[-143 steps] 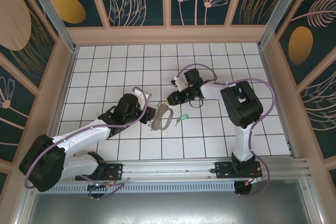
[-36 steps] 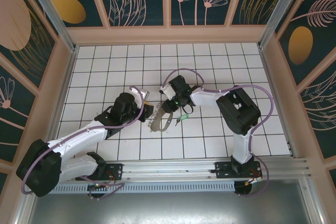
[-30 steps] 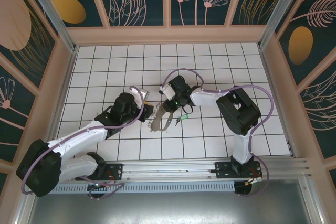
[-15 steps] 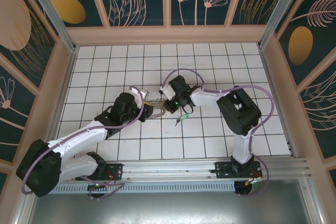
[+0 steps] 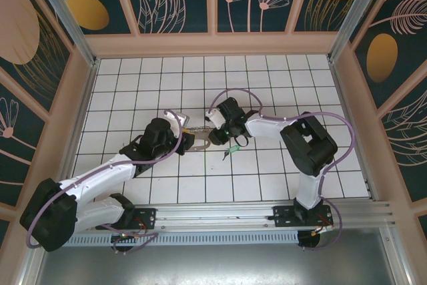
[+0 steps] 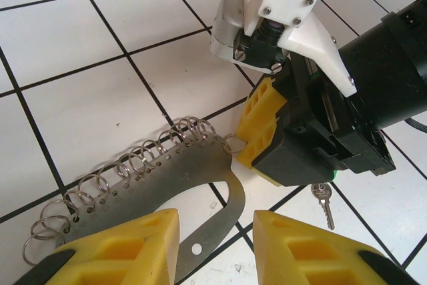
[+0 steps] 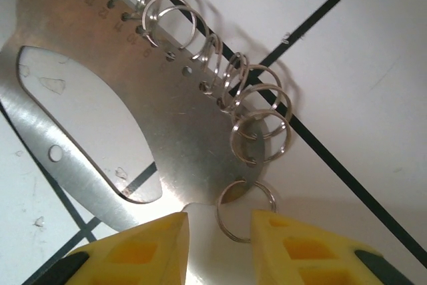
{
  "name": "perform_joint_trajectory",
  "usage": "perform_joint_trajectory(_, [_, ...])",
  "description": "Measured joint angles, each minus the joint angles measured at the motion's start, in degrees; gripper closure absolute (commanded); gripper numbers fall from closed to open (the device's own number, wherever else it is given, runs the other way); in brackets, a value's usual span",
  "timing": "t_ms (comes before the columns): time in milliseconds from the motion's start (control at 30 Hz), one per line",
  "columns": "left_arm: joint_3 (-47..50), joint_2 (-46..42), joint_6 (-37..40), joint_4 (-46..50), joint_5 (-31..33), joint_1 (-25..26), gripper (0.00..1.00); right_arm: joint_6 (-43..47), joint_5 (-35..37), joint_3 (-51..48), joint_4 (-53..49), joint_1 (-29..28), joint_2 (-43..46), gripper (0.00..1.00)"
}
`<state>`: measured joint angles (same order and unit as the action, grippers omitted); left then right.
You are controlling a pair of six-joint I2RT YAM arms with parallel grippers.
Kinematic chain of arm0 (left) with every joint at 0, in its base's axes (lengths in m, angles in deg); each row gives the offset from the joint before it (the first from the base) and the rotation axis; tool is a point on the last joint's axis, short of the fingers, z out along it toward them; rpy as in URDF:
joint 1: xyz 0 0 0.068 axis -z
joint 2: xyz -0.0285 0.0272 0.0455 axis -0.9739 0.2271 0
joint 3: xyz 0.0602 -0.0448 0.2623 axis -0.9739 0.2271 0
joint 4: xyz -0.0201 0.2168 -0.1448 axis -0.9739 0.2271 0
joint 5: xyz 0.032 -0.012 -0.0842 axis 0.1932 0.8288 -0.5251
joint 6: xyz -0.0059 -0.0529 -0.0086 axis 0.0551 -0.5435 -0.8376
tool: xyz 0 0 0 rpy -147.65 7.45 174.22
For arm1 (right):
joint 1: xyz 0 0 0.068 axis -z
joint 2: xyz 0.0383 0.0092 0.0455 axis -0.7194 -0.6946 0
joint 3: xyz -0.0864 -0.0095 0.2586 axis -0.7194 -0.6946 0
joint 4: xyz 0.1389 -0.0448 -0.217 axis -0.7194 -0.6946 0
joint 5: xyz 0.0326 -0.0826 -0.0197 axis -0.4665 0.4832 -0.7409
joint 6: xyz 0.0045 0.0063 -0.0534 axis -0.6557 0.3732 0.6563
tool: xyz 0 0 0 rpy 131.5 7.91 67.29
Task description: Put the keys on the keyring
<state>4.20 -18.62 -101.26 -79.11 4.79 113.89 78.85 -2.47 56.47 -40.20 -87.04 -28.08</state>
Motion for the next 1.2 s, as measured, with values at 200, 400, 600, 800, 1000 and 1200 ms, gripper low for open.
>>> perform_joint_trajectory(200, [0.0,0.0,0.0,0.0,0.0,0.0,0.67,1.1,5.0,0.0,-0.9,-1.0,0.0,0.70])
perform_joint_trajectory(400, [0.0,-0.1,0.0,0.0,0.0,0.0,0.67,1.8,7.5,0.0,-1.3,-2.1,0.0,0.70])
perform_joint_trajectory(600, [0.0,-0.5,0.0,0.0,0.0,0.0,0.66,2.9,9.3,0.0,-1.7,-3.3,0.0,0.64])
perform_joint_trajectory(800, [0.2,-0.8,0.0,0.0,0.0,0.0,0.66,3.8,11.6,0.2,-1.7,-4.5,-0.6,0.64])
perform_joint_trajectory(1000, [0.2,-1.1,0.0,0.0,0.0,0.0,0.66,5.1,13.3,1.6,-2.6,-5.4,-1.4,0.77])
perform_joint_trajectory(1200, [0.4,-1.2,0.0,0.0,0.1,0.0,0.66,6.0,13.4,1.6,-2.8,-6.2,-1.4,0.90])
